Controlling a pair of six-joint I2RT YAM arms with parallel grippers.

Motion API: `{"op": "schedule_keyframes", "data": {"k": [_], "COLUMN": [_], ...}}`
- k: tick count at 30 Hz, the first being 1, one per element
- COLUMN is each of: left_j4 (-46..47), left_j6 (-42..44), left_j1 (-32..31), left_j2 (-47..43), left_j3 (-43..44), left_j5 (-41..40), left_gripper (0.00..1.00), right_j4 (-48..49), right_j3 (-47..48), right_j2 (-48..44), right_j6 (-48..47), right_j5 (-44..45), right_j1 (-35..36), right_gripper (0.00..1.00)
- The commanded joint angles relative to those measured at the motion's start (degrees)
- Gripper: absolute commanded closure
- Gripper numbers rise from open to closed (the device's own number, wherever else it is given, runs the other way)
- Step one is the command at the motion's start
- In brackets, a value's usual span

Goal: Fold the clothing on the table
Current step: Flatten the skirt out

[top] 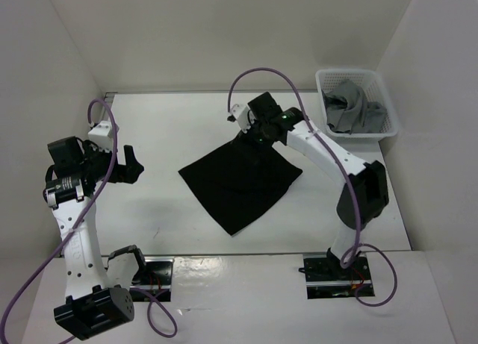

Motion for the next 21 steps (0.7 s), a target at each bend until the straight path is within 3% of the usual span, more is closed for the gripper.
{"op": "schedule_keyframes", "data": {"k": [1,9,21], "left_j4": [1.35,1.35,1.88], "left_j6": [0.56,0.03,-0.50], "left_j1": [0.44,0.44,0.44], "left_j2": [-0.86,0.20,1.25], "left_j3": [-0.35,-0.35,-0.35], "left_j5": [0.92,-0.13,-1.19], "left_gripper": [0.00,0.00,0.00], "right_j4": [8.34,8.87,8.25], "right_j3": [2.31,10.31,9.89], "right_j2": [6.82,18.78,22.92], "right_j6": [5.44,10.71,13.70], "right_j5": [-0.16,-2.10,0.18], "right_j1": [-0.68,-0.68,-2.27], "right_gripper": [0.01,0.01,0.01]}}
